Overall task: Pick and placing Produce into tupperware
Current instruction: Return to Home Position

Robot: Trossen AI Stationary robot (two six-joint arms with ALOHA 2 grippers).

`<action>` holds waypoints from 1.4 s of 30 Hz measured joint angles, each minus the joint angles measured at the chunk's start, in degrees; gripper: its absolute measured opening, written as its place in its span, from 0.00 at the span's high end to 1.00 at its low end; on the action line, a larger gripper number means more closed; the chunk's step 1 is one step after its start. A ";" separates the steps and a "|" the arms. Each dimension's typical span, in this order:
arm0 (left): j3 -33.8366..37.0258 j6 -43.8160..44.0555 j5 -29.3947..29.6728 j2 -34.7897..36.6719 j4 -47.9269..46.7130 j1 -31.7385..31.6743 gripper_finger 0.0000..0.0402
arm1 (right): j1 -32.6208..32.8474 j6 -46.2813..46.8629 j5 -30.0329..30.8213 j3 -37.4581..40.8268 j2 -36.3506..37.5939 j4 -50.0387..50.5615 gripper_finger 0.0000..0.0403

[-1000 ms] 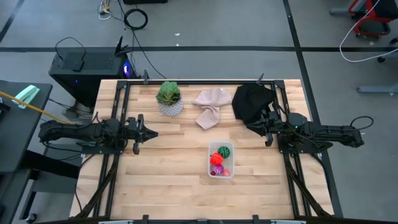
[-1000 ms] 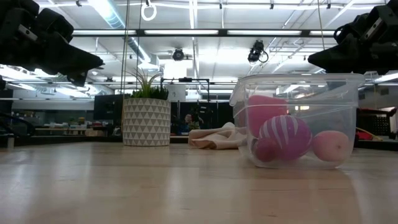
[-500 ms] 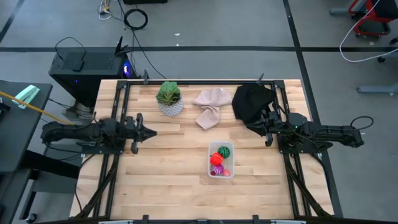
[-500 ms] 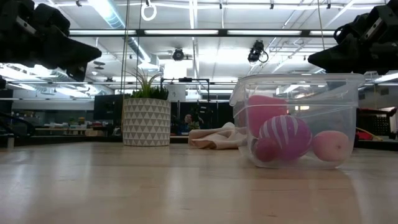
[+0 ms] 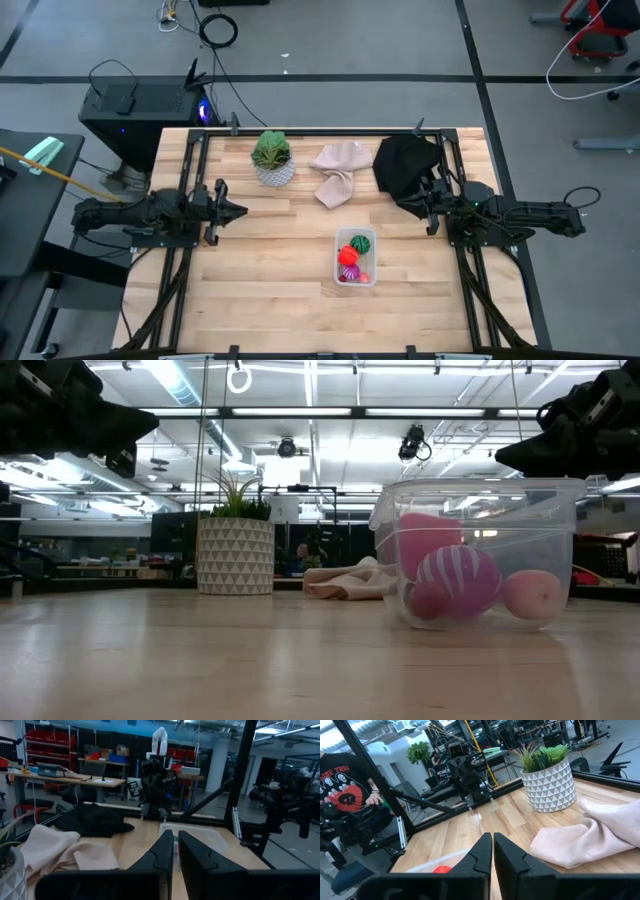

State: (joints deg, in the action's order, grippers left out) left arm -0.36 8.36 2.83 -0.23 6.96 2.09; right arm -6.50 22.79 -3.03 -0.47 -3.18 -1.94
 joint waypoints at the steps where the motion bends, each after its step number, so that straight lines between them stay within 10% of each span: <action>1: 0.00 0.00 0.00 -0.01 -0.11 0.00 0.92 | 0.02 -0.01 -0.02 0.00 0.00 0.12 0.94; 42: 0.00 0.00 0.07 -0.02 -0.13 0.00 0.93 | 0.00 0.00 0.00 0.00 -0.20 0.05 0.94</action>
State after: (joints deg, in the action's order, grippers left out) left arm -0.36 8.36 2.90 -0.25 6.83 2.09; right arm -6.50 22.78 -3.03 -0.47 -3.38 -1.89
